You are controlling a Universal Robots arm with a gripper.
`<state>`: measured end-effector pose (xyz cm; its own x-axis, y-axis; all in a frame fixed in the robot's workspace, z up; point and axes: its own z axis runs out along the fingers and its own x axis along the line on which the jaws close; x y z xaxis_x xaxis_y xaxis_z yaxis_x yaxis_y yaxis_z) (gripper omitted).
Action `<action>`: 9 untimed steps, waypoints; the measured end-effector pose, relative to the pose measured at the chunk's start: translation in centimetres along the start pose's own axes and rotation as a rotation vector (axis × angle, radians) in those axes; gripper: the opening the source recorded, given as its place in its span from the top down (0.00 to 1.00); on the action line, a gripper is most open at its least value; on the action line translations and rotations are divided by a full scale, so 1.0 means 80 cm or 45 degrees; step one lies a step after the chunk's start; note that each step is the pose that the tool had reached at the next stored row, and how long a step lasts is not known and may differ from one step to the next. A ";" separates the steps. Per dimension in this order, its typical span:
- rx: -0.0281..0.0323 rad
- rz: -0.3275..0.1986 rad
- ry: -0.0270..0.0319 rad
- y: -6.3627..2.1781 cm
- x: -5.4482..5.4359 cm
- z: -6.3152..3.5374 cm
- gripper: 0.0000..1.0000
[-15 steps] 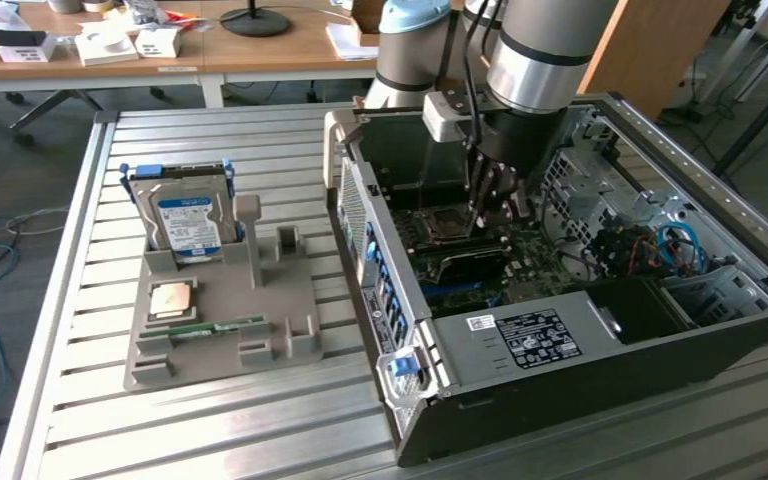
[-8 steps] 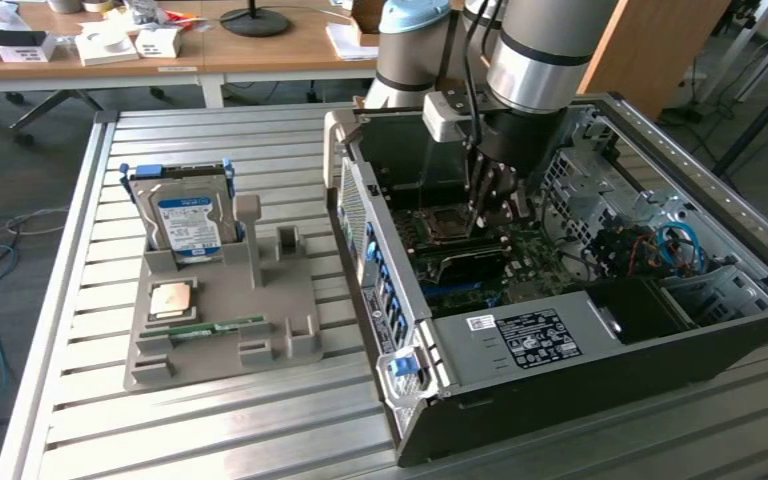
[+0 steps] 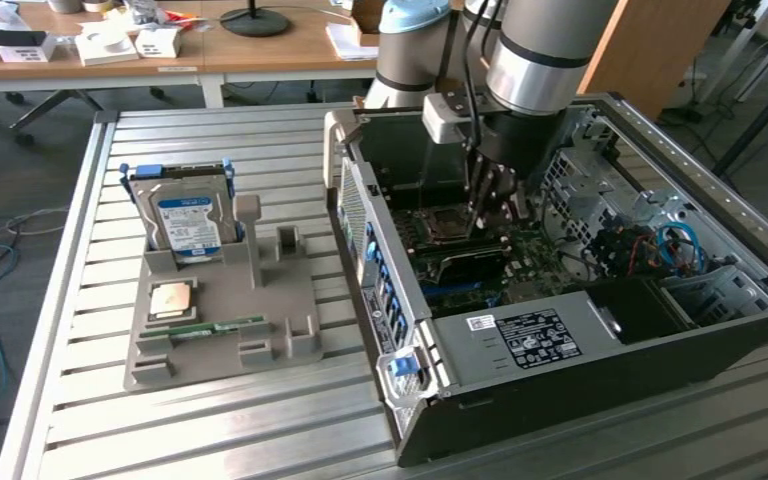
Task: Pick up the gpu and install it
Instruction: 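Press down on the gpu until it lock into place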
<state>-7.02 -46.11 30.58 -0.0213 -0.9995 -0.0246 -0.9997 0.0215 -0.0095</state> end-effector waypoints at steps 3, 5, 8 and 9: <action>-0.0001 0.000 0.0002 0.000 0.000 0.004 0.89; 0.0000 0.000 0.0001 0.000 0.000 0.007 0.89; 0.0000 0.000 0.0000 0.000 0.000 0.008 0.89; -0.0001 0.000 0.0002 0.000 0.000 0.008 0.89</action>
<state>-7.02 -46.11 29.92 -0.0212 -0.9995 -0.0244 -0.9997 0.0215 -0.0094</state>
